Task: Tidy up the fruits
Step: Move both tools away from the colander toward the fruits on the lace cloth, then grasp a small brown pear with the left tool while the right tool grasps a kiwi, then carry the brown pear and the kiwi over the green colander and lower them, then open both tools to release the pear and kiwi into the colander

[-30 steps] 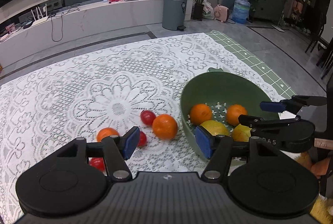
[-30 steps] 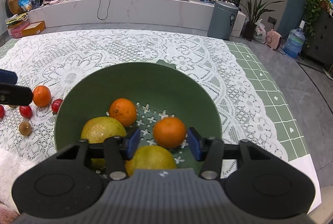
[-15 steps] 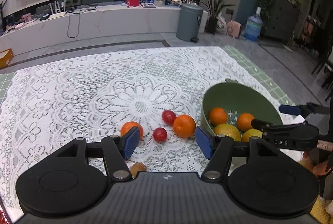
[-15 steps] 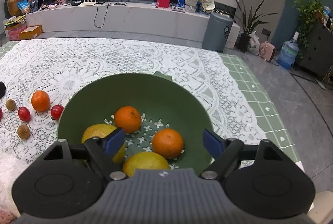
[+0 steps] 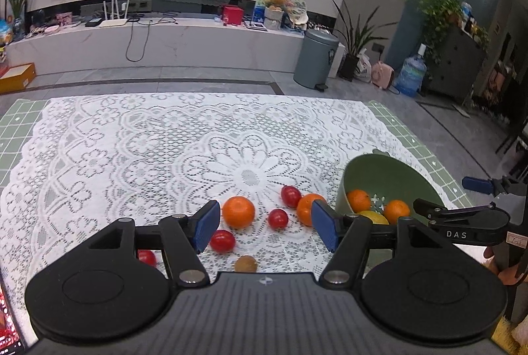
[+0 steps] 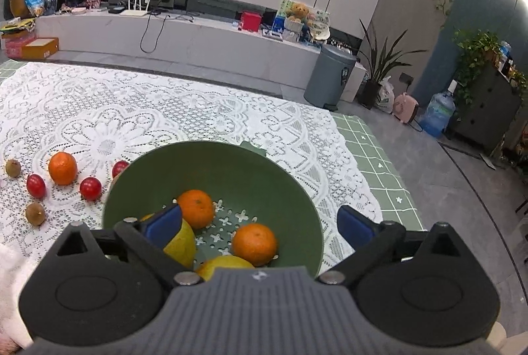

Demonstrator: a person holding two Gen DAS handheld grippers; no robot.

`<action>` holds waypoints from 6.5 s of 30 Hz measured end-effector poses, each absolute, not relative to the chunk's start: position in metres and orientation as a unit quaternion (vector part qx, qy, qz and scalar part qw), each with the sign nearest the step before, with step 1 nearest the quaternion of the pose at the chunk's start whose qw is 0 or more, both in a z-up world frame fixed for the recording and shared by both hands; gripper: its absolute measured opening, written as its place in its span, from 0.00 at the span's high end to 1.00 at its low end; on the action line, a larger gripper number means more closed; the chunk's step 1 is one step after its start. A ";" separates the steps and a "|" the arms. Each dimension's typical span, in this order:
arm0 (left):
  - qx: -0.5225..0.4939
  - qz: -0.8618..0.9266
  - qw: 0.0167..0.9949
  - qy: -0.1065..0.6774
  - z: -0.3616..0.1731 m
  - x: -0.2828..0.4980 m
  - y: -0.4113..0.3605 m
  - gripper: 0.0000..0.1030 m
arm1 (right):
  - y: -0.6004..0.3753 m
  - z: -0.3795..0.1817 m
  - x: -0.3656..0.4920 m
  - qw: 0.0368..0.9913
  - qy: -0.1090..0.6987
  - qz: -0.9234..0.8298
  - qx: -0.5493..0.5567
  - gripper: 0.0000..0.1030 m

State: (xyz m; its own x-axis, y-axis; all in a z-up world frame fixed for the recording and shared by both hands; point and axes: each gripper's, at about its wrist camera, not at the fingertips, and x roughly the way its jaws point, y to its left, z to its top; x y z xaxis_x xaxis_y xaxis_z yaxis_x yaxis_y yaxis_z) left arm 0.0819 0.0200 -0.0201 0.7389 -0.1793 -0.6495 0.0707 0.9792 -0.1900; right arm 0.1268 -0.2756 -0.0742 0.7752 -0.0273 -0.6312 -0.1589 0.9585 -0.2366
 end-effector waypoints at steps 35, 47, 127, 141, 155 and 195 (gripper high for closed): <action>-0.195 -0.029 0.910 0.365 -0.060 0.078 0.105 0.34 | -0.129 -0.107 0.086 0.908 0.358 0.193 -0.101 0.25; -0.194 -0.026 0.892 0.407 -0.090 0.096 0.105 0.52 | -0.119 -0.126 0.100 0.890 0.385 0.224 -0.100 0.50; -0.055 -0.095 0.924 0.366 -0.041 0.093 0.020 0.71 | -0.169 -0.084 0.091 0.907 0.333 0.248 -0.072 0.76; -0.018 -0.157 0.923 0.350 -0.027 0.093 -0.046 0.71 | -0.253 -0.065 0.098 0.931 0.319 0.158 -0.078 0.76; 0.020 -0.213 0.900 0.379 -0.049 0.122 -0.107 0.71 | -0.300 -0.079 0.128 0.920 0.360 0.137 -0.080 0.76; 0.057 -0.220 0.876 0.426 -0.080 0.143 -0.131 0.65 | -0.302 -0.111 0.150 0.903 0.409 0.118 -0.064 0.67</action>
